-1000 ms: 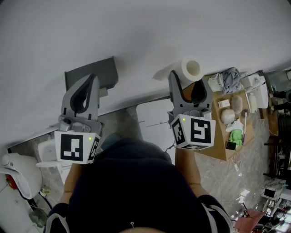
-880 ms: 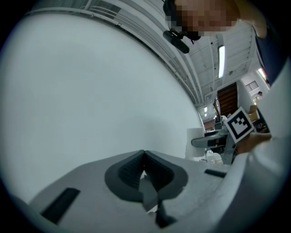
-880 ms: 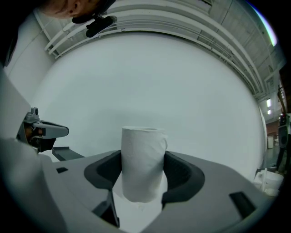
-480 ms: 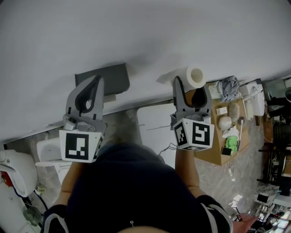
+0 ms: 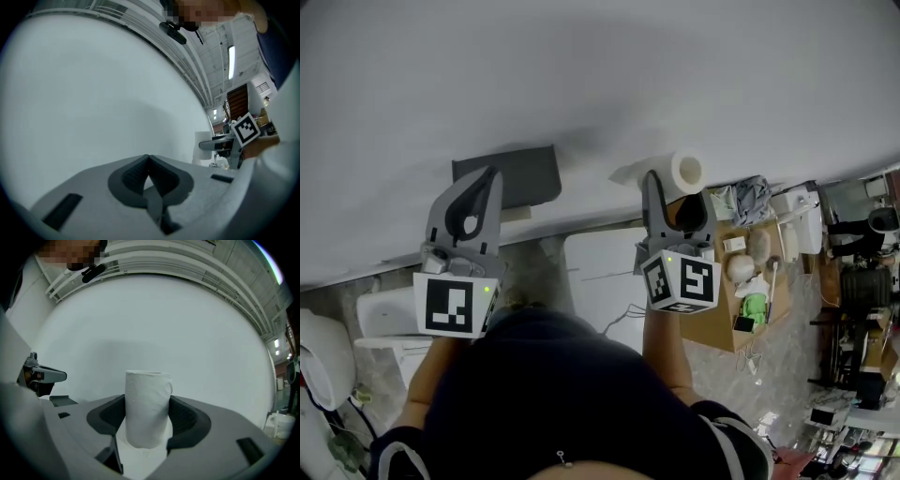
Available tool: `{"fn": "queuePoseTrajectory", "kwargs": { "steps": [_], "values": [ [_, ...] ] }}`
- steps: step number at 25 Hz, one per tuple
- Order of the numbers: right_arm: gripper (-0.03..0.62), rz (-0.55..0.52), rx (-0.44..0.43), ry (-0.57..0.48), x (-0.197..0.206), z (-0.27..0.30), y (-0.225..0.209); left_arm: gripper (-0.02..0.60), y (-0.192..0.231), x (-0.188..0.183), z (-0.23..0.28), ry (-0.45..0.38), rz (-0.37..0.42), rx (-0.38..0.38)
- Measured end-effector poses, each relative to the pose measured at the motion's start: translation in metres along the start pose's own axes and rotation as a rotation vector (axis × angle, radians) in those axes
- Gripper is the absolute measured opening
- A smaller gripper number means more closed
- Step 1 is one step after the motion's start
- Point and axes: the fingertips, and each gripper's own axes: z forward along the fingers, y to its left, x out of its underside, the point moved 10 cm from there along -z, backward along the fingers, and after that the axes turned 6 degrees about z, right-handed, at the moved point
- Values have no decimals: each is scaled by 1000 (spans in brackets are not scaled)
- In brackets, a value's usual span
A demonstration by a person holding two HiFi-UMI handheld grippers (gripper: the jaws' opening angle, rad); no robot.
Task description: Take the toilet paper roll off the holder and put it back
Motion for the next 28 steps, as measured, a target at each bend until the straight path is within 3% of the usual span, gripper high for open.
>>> {"fn": "queuePoseTrajectory", "kwargs": {
  "steps": [14, 28],
  "values": [
    [293, -52, 23, -51, -9, -8, 38, 1, 21, 5, -23, -19, -39, 99],
    [293, -93, -22, -66, -23, 3, 65, 2, 41, 11, -32, -34, -54, 90]
  ]
}}
